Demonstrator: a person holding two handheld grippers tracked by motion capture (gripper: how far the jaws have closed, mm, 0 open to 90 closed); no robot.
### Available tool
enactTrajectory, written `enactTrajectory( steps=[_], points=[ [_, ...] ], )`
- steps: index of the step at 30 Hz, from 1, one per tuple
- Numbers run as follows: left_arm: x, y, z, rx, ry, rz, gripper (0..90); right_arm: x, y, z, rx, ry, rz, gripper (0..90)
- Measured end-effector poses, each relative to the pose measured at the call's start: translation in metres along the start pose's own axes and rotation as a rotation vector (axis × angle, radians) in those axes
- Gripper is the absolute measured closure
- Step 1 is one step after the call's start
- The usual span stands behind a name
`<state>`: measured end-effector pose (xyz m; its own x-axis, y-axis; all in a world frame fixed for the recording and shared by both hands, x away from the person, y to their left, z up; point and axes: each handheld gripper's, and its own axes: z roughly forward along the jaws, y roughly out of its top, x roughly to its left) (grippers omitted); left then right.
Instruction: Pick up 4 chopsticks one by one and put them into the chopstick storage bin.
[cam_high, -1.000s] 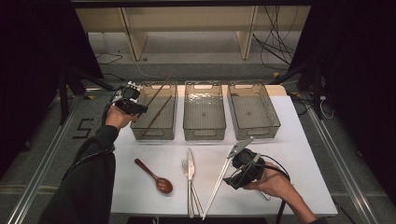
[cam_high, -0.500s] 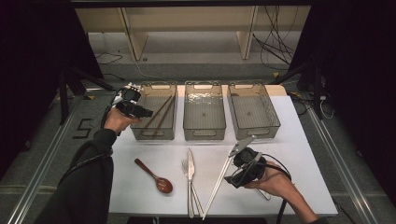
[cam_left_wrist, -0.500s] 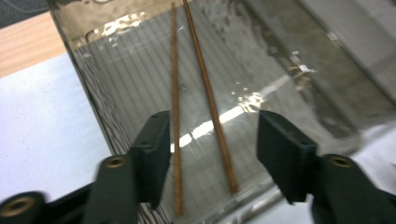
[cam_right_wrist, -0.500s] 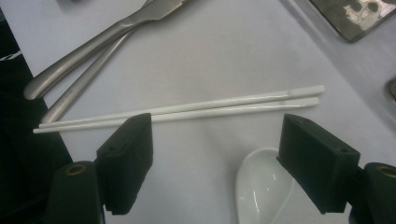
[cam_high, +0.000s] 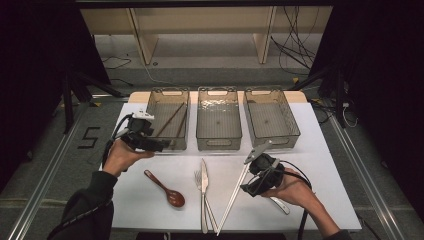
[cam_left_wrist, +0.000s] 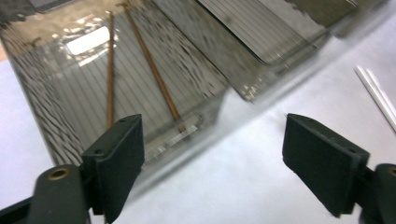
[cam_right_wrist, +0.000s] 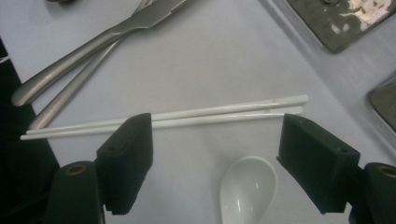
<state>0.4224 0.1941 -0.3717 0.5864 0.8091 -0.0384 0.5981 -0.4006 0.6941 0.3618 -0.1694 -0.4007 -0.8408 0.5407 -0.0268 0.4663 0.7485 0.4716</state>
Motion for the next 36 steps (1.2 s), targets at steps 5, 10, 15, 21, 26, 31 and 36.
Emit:
enactTrajectory(
  steps=[5, 10, 15, 21, 26, 31, 36],
  points=[
    [-0.017, -0.019, -0.007, -0.006, -0.004, 0.016, 17.8, -0.007, 0.006, 0.006, 0.032, -0.029, 0.055, 27.5],
    [-0.029, -0.036, -0.010, -0.008, -0.038, 0.016, 16.0, -0.012, 0.010, 0.012, 0.044, -0.038, 0.066, 27.8],
    [-0.037, -0.046, -0.011, 0.001, -0.036, 0.026, 15.6, -0.013, 0.014, 0.017, 0.075, -0.053, 0.106, 28.1],
    [-0.041, -0.055, -0.015, 0.006, -0.024, 0.039, 15.5, -0.016, 0.014, 0.025, 0.111, -0.063, 0.173, 29.2],
    [-0.042, -0.063, -0.016, 0.013, -0.024, 0.036, 15.4, -0.024, 0.011, 0.032, 0.126, -0.062, 0.216, 29.7],
    [-0.043, -0.069, -0.018, 0.018, -0.018, 0.032, 15.3, -0.028, 0.010, 0.035, 0.123, -0.060, 0.234, 30.6],
    [-0.045, -0.072, -0.020, 0.019, -0.027, 0.038, 15.3, -0.028, 0.012, 0.040, 0.119, -0.049, 0.194, 31.3]
  ],
)
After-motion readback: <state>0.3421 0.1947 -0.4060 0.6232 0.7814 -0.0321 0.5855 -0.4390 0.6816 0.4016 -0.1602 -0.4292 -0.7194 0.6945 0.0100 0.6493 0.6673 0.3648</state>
